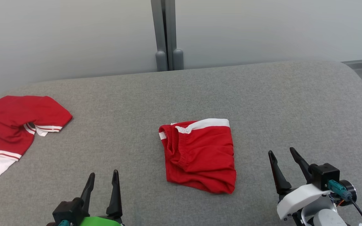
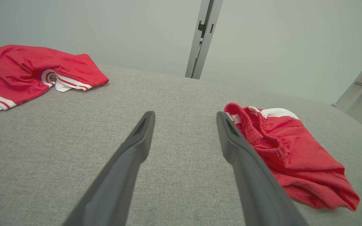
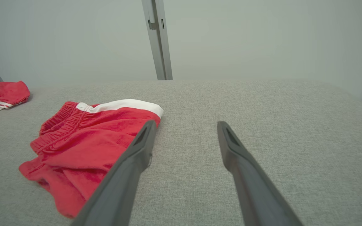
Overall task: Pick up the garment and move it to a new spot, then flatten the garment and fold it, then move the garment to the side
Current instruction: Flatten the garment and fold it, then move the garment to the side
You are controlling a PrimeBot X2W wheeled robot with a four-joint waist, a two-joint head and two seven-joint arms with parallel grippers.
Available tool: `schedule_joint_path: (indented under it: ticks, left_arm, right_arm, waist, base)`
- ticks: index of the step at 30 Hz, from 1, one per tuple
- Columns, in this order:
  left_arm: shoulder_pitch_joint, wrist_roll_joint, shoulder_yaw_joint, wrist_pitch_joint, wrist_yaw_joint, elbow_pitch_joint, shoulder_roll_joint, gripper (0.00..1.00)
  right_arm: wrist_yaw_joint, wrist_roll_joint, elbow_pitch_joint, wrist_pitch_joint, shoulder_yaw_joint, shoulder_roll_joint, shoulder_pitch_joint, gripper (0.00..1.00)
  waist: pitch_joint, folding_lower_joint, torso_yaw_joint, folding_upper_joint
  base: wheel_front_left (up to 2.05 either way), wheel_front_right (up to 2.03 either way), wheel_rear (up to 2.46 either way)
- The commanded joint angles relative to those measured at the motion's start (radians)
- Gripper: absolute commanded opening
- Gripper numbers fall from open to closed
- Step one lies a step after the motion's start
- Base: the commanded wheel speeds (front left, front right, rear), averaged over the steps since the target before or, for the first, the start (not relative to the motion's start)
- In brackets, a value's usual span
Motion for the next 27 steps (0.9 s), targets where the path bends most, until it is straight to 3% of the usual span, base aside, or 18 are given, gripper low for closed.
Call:
schedule_joint_path:
  ticks: [1,9,16,27]
  left_arm:
    - [0.008,0.004,0.000,0.000,0.004,0.003,0.003,1.00]
    - [0.004,0.001,-0.013,0.000,0.004,0.005,0.003,1.00]
    - [-0.010,0.005,-0.020,0.000,0.004,0.009,0.003,1.00]
    - [-0.022,-0.011,-0.036,0.000,0.009,0.010,0.003,1.00]
  right_arm:
    - [-0.001,0.002,-0.001,-0.004,-0.002,-0.003,0.012,1.00]
    - [-0.001,-0.007,0.024,-0.004,0.000,-0.003,0.007,1.00]
    - [-0.001,-0.060,0.090,0.014,0.002,-0.003,-0.090,1.00]
    - [-0.001,-0.082,0.219,0.264,0.042,-0.003,-0.278,1.00]
  waist:
    - [-0.001,0.0000,0.001,0.0000]
    - [-0.002,0.0000,0.013,0.0000]
    - [0.001,0.0000,0.038,0.0000]
    - [0.012,0.0000,0.117,0.0000]
  base:
    - [0.00,0.00,0.00]
    - [0.00,0.00,0.00]
    - [0.00,0.00,0.00]
    - [0.00,0.00,0.00]
